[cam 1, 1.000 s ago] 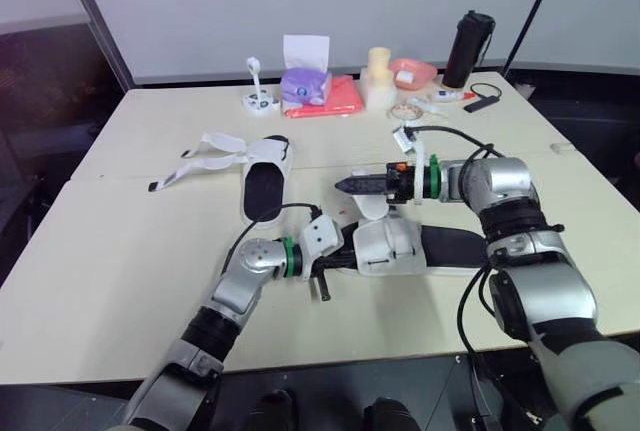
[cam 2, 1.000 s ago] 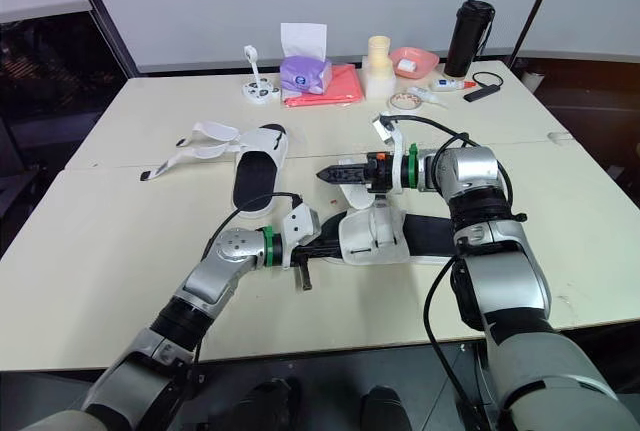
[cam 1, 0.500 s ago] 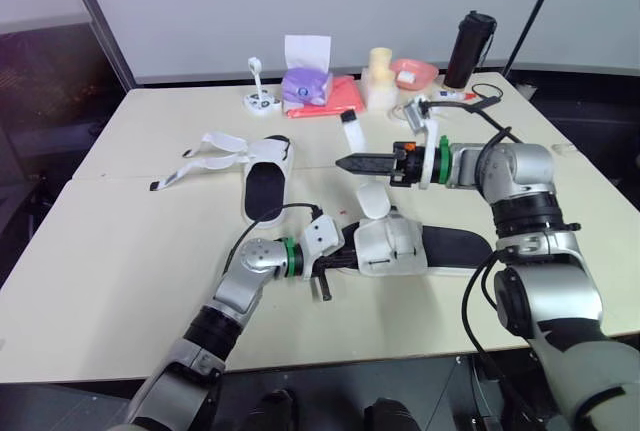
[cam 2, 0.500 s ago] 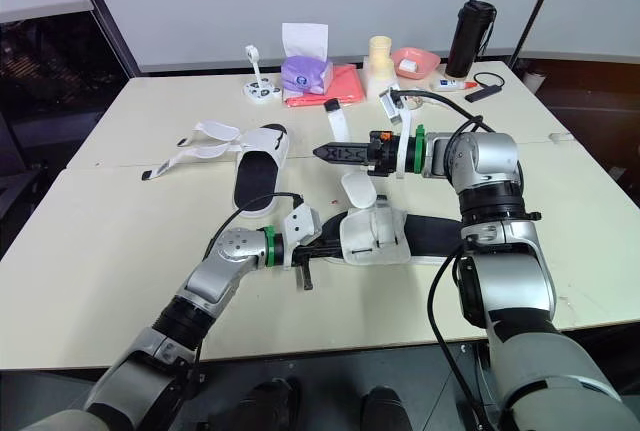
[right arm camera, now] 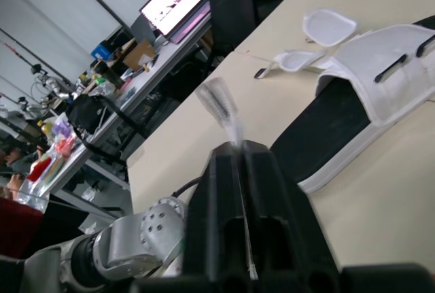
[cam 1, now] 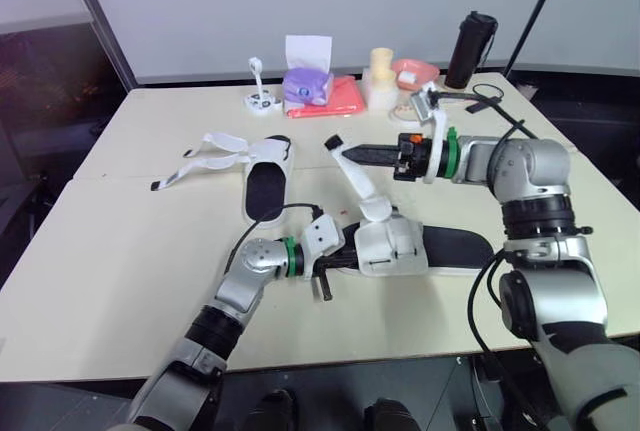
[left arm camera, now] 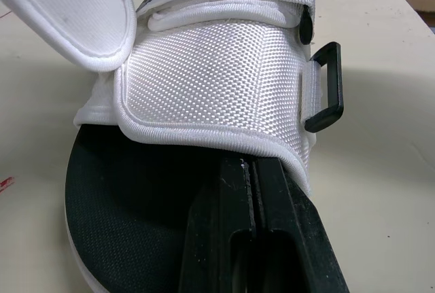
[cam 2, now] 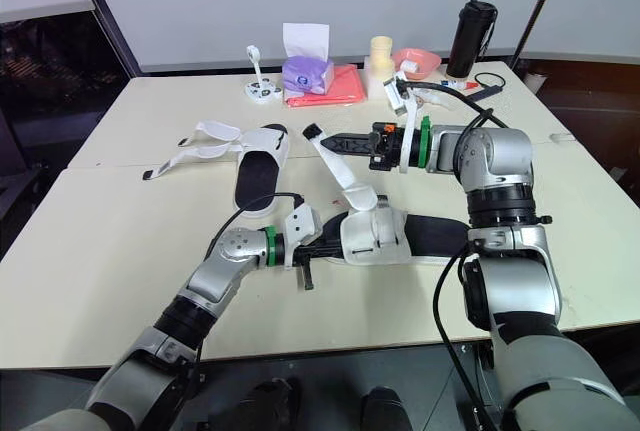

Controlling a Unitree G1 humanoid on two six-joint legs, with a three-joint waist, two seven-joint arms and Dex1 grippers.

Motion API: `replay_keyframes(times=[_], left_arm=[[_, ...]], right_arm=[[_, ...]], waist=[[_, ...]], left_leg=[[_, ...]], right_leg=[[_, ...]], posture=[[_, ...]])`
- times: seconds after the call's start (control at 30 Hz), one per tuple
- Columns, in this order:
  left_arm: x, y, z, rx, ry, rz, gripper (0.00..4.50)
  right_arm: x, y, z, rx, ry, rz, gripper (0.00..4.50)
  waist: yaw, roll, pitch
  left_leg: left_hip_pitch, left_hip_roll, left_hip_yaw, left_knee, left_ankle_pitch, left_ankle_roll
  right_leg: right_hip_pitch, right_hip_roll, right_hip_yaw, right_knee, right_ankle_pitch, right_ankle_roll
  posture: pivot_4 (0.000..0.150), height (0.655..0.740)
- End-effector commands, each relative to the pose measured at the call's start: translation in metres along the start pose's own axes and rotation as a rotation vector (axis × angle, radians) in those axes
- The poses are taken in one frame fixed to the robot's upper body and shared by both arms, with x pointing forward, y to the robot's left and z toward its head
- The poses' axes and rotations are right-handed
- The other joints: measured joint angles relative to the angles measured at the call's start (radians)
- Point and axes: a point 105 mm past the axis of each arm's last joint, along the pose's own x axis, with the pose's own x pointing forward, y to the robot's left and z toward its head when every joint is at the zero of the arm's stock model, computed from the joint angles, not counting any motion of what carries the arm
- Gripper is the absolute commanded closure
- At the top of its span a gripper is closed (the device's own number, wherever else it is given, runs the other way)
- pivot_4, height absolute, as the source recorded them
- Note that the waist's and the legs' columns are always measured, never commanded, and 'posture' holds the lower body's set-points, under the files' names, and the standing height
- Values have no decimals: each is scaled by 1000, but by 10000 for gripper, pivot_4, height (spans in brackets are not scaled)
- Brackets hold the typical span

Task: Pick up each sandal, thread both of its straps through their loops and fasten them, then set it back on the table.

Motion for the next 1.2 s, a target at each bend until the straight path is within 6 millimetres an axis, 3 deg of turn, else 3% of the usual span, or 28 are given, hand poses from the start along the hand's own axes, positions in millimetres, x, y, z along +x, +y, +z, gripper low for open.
replay_keyframes(times=[0.03, 0.1, 0.2, 0.37, 0.53, 0.67, 0.77, 1.0, 1.1, 1.2], left_arm=[[3, -3, -2, -1, 8, -17, 45000], [3, -2, -1, -1, 8, -16, 45000], [2, 0, -1, -12, 6, -7, 45000], [0, 2, -2, -28, 7, 3, 45000], [-1, 3, -3, -40, 8, 1, 45000], [-1, 1, -3, -45, 13, -7, 45000], [-2, 1, -3, -43, 17, -12, 45000], [-1, 1, -2, -30, 22, -21, 45000], [0, 2, -2, -26, 21, -20, 45000], [0, 1, -2, -26, 21, -19, 45000]], right_arm=[[-8, 24, 6, -92, -11, 48, 44727], [-12, 33, -1, -119, 11, 63, 44727], [-24, 54, -24, -200, 79, 93, 44727], [-36, 72, -62, -292, 148, 94, 44727], [-39, 64, -116, -410, 329, 42, 44727], [-35, 53, -133, -439, 377, 29, 44727], [-38, 46, -144, -472, 454, 24, 36918], [-68, 43, -170, -549, 649, 11, 1141], [-82, 49, -175, -491, 656, -9, 501], [-89, 48, -168, -438, 601, -67, 501]], waist=[[1, 0, 0], [1, 0, 0], [6, 0, 0], [3, 0, 0], [1, 0, 0], [0, 0, 0], [1, -1, 0], [5, -1, 0], [7, -1, 1], [7, -1, 1]], left_leg=[[0, 0, 0, 0, 0, 0], [0, 0, 0, 0, 0, 0], [-1, 0, 0, 0, 0, 0], [-1, 0, 0, 1, 0, 0], [-1, 0, 0, 2, 0, 0], [-1, 1, 1, 3, 0, 0], [-1, 1, 0, 3, 0, 0], [-1, 1, 0, 3, 0, 0], [-1, 1, 0, 3, 0, 0], [-1, 1, 0, 3, 0, 1]], right_leg=[[0, 0, 0, 0, 0, 0], [0, 0, 0, 0, 0, 0], [0, 0, -1, 0, 0, 0], [1, 0, -1, -1, 0, 0], [2, 0, -1, -1, 0, 0], [2, 0, -1, -2, 0, 0], [2, 0, -2, -2, 0, 0], [3, 0, -2, -3, 0, 1], [3, 0, -2, -3, 0, 1], [4, 0, -2, -3, 0, 1]], posture=[[1500, 7400], [1500, 7400], [1500, 7400], [1500, 7400], [1500, 7400], [1500, 7400], [1500, 7400], [1500, 7400], [1500, 7400], [1500, 7400]])
